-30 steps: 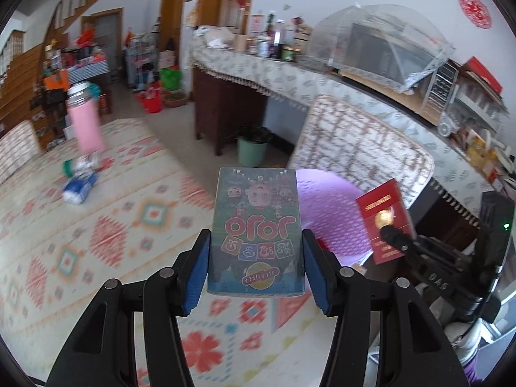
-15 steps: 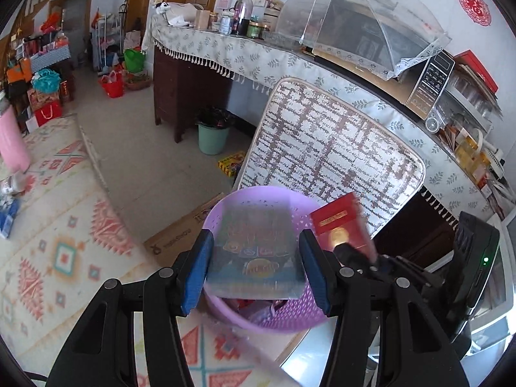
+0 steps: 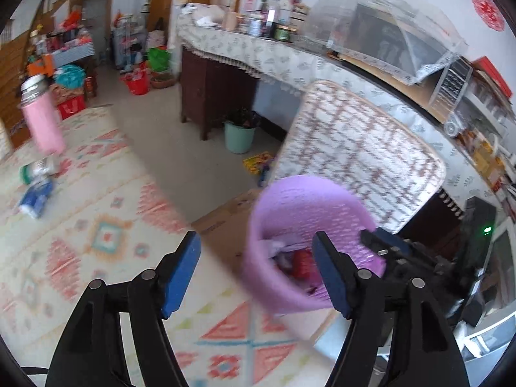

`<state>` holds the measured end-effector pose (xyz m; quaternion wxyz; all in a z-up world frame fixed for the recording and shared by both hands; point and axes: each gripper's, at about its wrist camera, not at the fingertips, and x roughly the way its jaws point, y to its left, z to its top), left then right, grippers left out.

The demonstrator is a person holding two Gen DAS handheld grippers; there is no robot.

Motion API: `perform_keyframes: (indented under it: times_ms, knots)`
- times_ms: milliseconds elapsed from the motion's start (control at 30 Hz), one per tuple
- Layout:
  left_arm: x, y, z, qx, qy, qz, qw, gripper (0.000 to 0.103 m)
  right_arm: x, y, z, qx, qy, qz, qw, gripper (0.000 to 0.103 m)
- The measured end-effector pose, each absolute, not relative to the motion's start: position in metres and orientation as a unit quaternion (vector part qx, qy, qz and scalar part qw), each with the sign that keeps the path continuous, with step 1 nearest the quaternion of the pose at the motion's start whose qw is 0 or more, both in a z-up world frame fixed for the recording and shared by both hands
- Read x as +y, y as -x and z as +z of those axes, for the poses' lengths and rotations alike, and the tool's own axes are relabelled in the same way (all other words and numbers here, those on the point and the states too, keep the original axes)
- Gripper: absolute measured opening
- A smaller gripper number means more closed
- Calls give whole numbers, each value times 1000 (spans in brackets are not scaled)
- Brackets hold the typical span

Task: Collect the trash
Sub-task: 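Open both tools over the wastebasket to drop both boxes, then withdraw both open tools from the wastebasket toward the table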

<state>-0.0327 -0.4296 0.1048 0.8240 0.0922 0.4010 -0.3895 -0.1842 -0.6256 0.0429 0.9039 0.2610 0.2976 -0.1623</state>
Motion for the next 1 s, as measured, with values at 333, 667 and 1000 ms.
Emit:
perform_keyframes:
  times_ms: [333,667,1000]
  knots:
    - [-289,-62,100,398,-94,-236,881,70,-568,170,65,302,-235,-105,918,62]
    - [-231,-197,65,432,-79,-165,883,73,-494,123,52,340,-236,-31,910,67]
    - [-264,-252,37,428,-112,-182,878,81,-459,81,30,377,-236,-6,896,67]
